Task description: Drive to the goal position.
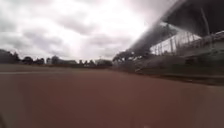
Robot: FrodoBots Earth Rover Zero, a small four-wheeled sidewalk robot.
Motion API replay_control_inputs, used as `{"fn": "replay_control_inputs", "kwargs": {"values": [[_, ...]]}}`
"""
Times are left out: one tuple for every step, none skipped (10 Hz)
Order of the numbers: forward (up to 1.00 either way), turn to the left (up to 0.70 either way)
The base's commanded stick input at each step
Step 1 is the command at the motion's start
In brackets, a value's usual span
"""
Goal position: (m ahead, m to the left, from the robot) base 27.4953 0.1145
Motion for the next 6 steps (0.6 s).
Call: {"fn": "replay_control_inputs", "kwargs": {"values": [[0.70, -0.35], [0.70, -0.26], [0.70, -0.09], [0.70, 0.00], [0.70, 0.00], [0.70, 0.00]]}}
